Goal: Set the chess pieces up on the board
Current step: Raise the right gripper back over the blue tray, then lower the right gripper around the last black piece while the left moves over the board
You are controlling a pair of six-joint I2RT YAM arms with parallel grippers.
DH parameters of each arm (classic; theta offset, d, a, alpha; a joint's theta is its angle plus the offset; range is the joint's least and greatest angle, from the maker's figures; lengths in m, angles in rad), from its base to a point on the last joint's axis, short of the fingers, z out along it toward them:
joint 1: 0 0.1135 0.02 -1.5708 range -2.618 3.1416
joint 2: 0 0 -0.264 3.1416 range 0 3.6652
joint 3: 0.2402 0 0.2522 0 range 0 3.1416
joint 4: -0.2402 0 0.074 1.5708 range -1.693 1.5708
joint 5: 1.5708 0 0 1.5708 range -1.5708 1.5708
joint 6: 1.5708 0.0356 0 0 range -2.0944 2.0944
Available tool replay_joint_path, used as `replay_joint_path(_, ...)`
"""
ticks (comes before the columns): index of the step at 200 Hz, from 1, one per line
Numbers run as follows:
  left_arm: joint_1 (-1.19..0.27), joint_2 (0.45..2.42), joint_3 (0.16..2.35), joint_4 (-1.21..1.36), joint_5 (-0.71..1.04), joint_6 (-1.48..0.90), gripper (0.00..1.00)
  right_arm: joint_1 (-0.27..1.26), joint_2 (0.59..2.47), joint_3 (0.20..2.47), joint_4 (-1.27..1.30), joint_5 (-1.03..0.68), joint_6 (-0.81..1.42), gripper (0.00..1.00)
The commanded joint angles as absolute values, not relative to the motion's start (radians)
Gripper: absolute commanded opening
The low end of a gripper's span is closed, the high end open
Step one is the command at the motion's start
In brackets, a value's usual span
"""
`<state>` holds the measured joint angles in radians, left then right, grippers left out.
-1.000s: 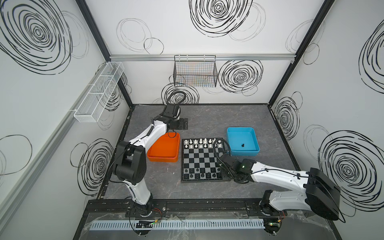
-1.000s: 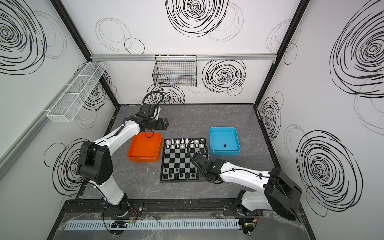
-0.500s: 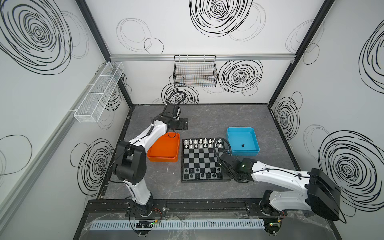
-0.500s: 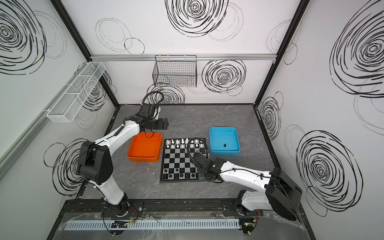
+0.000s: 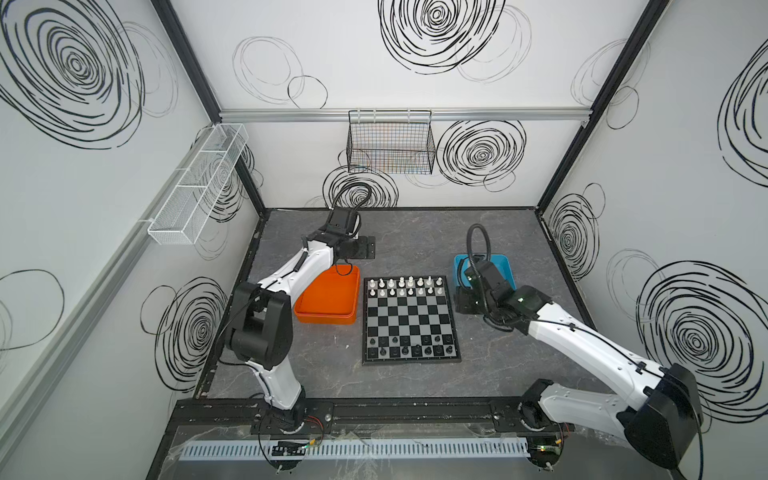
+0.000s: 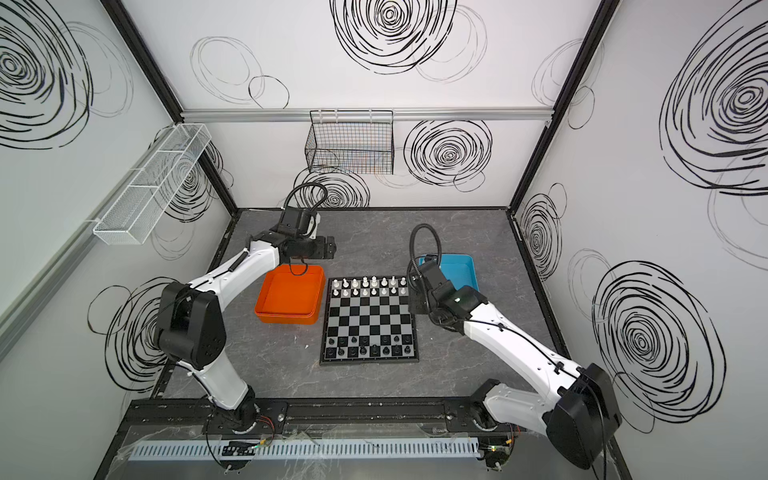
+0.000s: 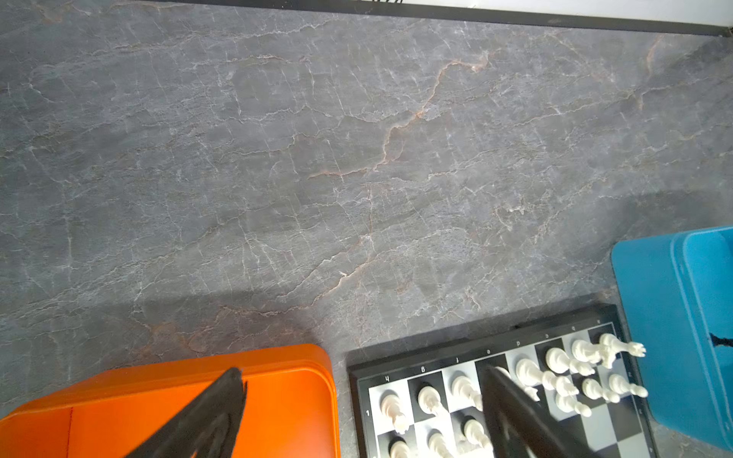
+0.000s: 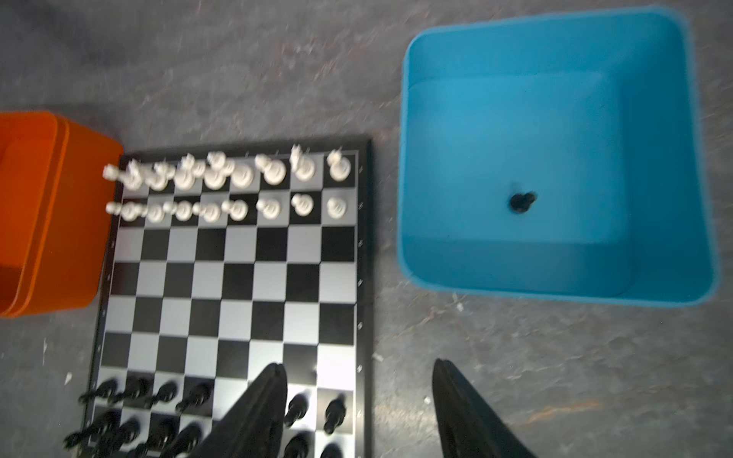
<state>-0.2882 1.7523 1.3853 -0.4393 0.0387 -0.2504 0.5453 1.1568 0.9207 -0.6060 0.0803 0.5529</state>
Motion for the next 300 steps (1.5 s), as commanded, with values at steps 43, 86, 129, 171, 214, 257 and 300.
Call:
replay_joint_path(43, -0.296, 1.750, 1.379, -0.403, 0.043, -0.231, 0.96, 0.183, 1.294, 1.044, -0.520, -0.036, 0.296, 0.66)
replay_joint_path(86, -0.338, 1.765, 1.414, -0.413, 0.061, -0.221, 0.96, 0.096, 1.494, 1.135, -0.580, -0.075, 0.224, 0.66)
replay_joint_path(129, -0.459, 1.818, 1.505, -0.460, 0.146, -0.160, 0.96, 0.077, 1.668, 1.197, -0.632, -0.078, 0.218, 0.59)
replay_joint_path(171, -0.558, 1.871, 1.549, -0.443, 0.221, -0.122, 0.96, 0.078, 1.750, 1.227, -0.627, -0.060, 0.232, 0.50)
replay_joint_path(214, -0.589, 1.876, 1.497, -0.379, 0.291, -0.094, 0.96, 0.077, 1.783, 1.232, -0.643, -0.080, 0.219, 0.43)
replay_joint_path(257, -0.593, 1.881, 1.470, -0.372, 0.276, -0.082, 0.96, 0.077, 1.817, 1.215, -0.644, -0.105, 0.219, 0.40)
replay_joint_path(300, -0.594, 1.889, 1.472, -0.373, 0.267, -0.081, 0.96, 0.075, 1.839, 1.200, -0.632, -0.115, 0.223, 0.36)
